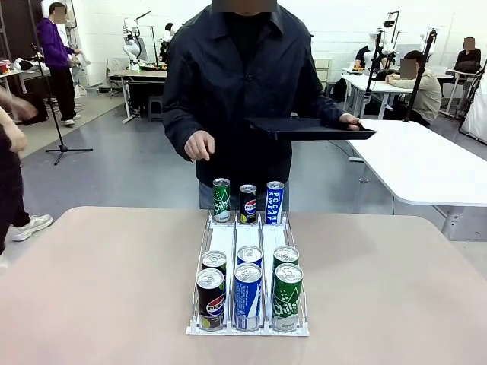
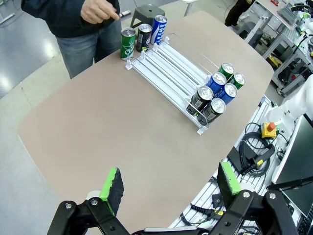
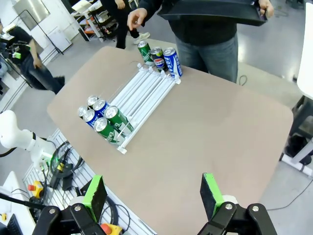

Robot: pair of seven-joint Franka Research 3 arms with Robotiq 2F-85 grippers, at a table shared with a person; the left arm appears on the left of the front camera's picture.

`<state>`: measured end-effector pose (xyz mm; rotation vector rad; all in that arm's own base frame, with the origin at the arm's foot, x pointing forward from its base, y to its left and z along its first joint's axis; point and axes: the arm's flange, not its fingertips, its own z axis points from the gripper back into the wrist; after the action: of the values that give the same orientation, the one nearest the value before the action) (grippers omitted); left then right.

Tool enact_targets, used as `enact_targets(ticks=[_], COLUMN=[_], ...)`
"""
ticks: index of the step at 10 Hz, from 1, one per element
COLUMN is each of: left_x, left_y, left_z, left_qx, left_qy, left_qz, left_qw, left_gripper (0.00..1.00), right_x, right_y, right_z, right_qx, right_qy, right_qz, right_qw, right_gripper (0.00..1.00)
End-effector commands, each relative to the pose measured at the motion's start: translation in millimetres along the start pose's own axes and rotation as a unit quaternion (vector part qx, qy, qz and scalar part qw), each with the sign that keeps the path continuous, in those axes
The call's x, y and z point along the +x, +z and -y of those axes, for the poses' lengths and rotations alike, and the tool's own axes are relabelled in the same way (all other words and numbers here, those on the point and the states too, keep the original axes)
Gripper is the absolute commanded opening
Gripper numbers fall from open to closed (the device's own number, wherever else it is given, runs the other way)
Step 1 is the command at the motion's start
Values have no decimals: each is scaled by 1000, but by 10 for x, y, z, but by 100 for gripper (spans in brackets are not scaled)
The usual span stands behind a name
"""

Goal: Retrieve and hand over the desired beverage to the person.
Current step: Pick up a can of the same type that the person held from the Automatic Can Dispenser.

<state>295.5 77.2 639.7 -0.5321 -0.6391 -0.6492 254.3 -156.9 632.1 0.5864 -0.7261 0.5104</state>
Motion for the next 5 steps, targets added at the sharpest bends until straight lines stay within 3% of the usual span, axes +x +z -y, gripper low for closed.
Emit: enact_targets(ticks=[1, 5], left_x=[-8, -8], left_y=[20, 20], left_z=[-8, -8], left_qx=[-6, -6], left_qy=[-11, -11], left_qz=[4, 4], left_qw=[1000, 1000], left_gripper=[100, 100], right_x=[15, 15], right_y=[4, 4], right_z=[11, 11], right_qx=[11, 11], right_qy=[6, 6], right_qz=[6, 6], right_qw=[1000, 1000], right_gripper=[100, 100])
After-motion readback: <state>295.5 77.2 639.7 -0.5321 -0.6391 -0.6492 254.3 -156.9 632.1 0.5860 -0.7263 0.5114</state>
